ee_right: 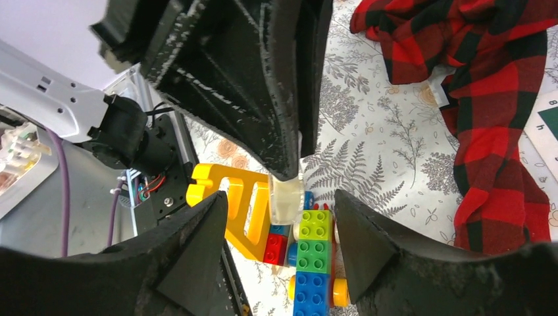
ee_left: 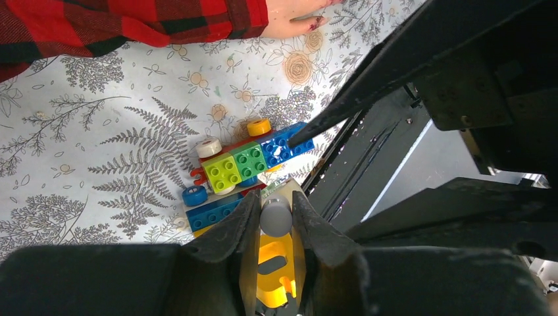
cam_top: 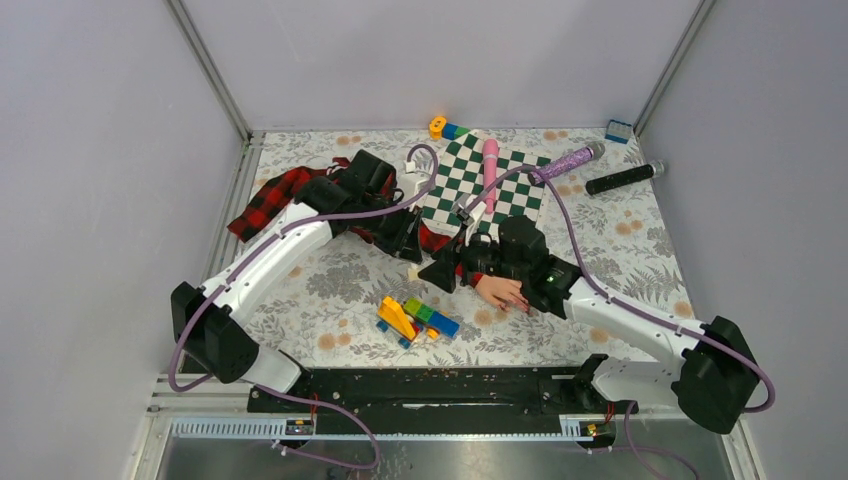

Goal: Paint the nails
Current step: Pick up the nail polish bottle from the center of the board.

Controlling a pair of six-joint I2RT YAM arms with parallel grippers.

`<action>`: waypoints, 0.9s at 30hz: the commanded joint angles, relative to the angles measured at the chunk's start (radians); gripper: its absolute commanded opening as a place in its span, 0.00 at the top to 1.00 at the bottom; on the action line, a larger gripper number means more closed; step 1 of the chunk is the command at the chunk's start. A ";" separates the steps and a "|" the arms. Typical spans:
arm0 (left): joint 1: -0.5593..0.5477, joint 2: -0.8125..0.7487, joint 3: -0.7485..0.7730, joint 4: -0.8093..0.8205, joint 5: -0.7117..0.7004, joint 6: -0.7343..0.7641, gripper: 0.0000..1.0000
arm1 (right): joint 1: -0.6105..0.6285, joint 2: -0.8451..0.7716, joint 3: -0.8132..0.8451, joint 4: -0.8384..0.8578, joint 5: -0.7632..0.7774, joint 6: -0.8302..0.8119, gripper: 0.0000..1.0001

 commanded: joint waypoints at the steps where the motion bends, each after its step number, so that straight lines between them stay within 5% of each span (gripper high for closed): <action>1: -0.008 -0.003 0.060 -0.001 0.012 0.015 1.00 | 0.015 0.020 -0.002 0.075 0.062 -0.012 0.33; 17: -0.018 0.006 0.077 -0.002 0.013 0.014 1.00 | 0.022 0.087 0.001 0.091 0.030 -0.009 0.43; 24: -0.018 0.009 0.075 -0.002 0.015 0.013 1.00 | 0.022 0.098 0.004 0.103 0.016 -0.006 0.57; 27: -0.019 0.011 0.078 -0.001 0.019 0.012 1.00 | 0.022 0.098 0.001 0.110 0.010 -0.004 0.71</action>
